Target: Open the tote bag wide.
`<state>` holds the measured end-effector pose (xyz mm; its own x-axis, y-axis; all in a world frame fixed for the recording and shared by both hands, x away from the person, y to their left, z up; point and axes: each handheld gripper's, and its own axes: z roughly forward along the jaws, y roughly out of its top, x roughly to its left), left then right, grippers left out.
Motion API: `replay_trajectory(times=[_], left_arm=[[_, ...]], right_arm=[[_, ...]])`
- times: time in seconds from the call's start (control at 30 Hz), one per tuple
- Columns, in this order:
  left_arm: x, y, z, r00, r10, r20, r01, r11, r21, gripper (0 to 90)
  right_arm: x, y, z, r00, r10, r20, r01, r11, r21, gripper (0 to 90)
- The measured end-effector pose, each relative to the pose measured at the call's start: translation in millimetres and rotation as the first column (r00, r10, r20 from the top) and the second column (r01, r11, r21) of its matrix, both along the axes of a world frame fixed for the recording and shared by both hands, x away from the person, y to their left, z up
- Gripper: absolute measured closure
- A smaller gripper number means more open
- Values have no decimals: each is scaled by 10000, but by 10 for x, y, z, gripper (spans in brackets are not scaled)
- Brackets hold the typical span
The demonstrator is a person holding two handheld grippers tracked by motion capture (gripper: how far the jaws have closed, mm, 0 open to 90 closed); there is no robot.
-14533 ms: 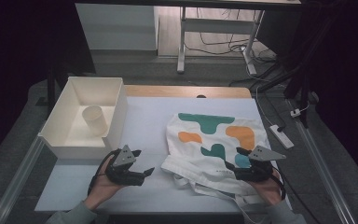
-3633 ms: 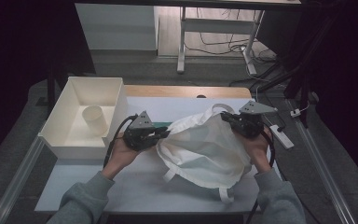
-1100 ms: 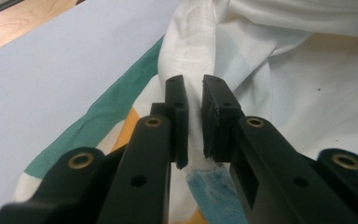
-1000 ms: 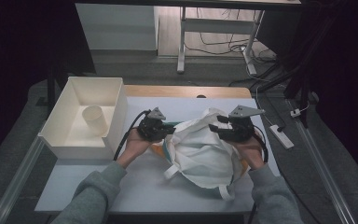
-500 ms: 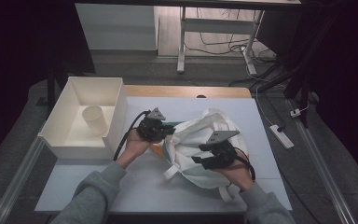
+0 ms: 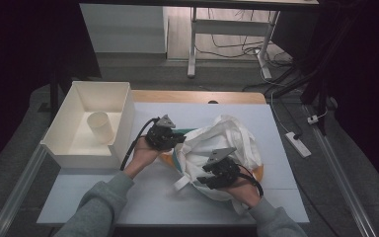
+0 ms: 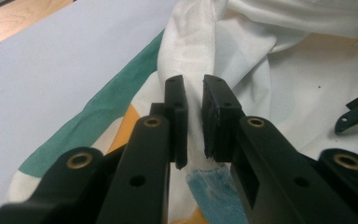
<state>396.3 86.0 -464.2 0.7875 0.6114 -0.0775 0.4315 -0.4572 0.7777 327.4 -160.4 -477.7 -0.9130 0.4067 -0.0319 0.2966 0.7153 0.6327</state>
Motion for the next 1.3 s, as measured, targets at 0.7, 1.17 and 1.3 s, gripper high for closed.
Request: replay_trajectory(times=[0.7, 1.17, 1.3], left_arm=[[-14, 67, 28, 9983, 437, 385, -432, 9990, -144, 836], [-110, 77, 198, 9972, 264, 703, -216, 9974, -681, 752], [-208, 68, 422, 9954, 116, 955, 22, 9896, -1435, 555]], right_arm=[[-96, -105, 138, 9994, 197, 288, -203, 9996, 203, 865], [-234, -268, 140, 9995, 311, 6, -310, 9949, 965, 864], [-224, -268, 140, 9997, 224, -20, -220, 9939, 1079, 863]])
